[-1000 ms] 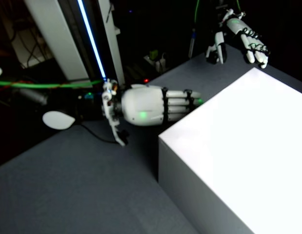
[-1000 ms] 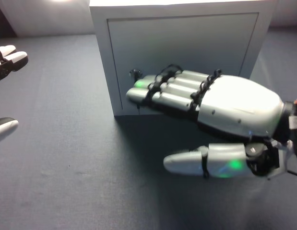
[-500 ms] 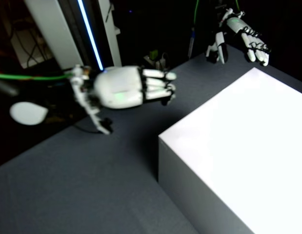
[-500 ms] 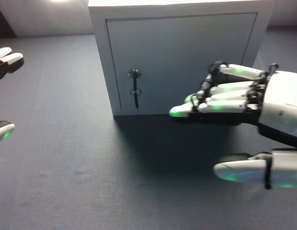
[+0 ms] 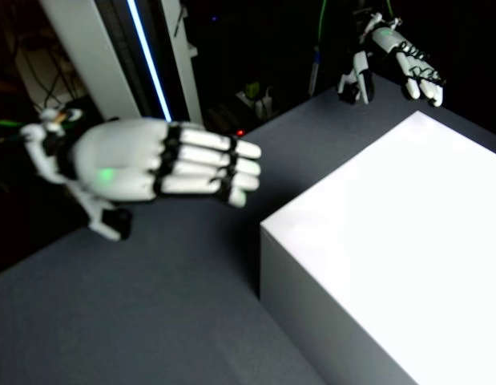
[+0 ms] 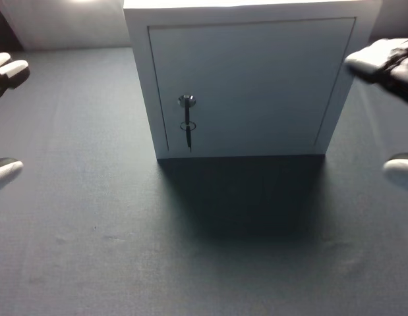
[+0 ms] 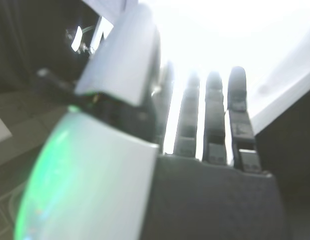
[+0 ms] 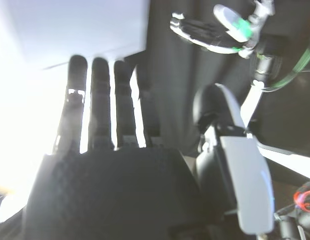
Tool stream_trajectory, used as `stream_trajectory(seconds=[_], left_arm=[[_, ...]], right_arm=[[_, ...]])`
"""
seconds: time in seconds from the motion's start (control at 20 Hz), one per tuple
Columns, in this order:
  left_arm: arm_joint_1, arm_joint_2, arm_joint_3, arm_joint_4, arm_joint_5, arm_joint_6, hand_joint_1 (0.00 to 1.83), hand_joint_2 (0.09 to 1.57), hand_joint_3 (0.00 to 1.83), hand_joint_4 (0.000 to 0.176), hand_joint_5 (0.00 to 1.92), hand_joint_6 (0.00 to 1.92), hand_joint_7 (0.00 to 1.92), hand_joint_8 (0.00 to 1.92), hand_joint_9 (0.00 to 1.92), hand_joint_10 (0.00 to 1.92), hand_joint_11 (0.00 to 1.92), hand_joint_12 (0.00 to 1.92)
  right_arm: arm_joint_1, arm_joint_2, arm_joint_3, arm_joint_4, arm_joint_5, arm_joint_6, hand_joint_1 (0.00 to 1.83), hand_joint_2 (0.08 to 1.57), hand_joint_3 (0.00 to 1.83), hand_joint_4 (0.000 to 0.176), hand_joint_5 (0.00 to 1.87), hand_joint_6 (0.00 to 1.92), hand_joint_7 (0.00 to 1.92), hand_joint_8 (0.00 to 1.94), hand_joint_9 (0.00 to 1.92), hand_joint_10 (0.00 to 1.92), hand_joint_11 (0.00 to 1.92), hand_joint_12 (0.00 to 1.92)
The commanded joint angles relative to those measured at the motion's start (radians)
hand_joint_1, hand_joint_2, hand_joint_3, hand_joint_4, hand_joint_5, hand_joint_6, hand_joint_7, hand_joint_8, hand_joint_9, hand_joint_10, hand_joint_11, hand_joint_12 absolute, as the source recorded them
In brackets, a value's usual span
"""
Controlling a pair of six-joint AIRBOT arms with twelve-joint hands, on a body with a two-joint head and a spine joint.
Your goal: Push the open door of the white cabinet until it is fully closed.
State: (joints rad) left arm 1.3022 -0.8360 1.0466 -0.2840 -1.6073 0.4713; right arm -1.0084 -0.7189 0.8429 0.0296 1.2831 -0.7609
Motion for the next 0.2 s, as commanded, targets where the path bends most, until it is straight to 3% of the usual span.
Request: stream_trajectory(seconds=[0.0,0.05,0.1,0.15], left_arm=[[-0.017,0.0,0.007,-0.017,-0.126,-0.005,0.67,1.24,0.0,0.007,0.09,0.0,0.05,0.0,0.03,0.0,0.0,0.61],[-0.024,0.0,0.008,-0.016,-0.126,-0.005,0.65,1.23,0.0,0.0,0.08,0.0,0.04,0.0,0.02,0.0,0.0,0.73],[-0.028,0.0,0.009,-0.016,-0.126,-0.004,0.62,1.22,0.0,0.0,0.05,0.0,0.01,0.0,0.0,0.0,0.0,0.83],[-0.032,-0.001,0.009,-0.017,-0.126,-0.002,0.56,1.21,0.0,0.0,0.01,0.0,0.0,0.0,0.0,0.0,0.0,0.73]], right_arm=[[-0.013,0.018,-0.01,0.058,0.2,-0.014,0.34,1.34,0.0,0.009,0.01,0.0,0.01,0.0,0.01,0.0,0.0,0.34],[-0.042,0.03,-0.016,0.097,0.237,-0.029,0.27,1.33,0.0,0.01,0.0,0.0,0.0,0.0,0.0,0.0,0.0,0.12],[-0.07,0.038,-0.02,0.131,0.271,-0.037,0.23,1.29,0.0,0.044,0.0,0.0,0.0,0.0,0.0,0.0,0.0,0.26],[-0.102,0.044,-0.021,0.171,0.308,-0.041,0.23,1.27,0.0,0.037,0.0,0.0,0.0,0.0,0.0,0.0,0.0,0.2]])
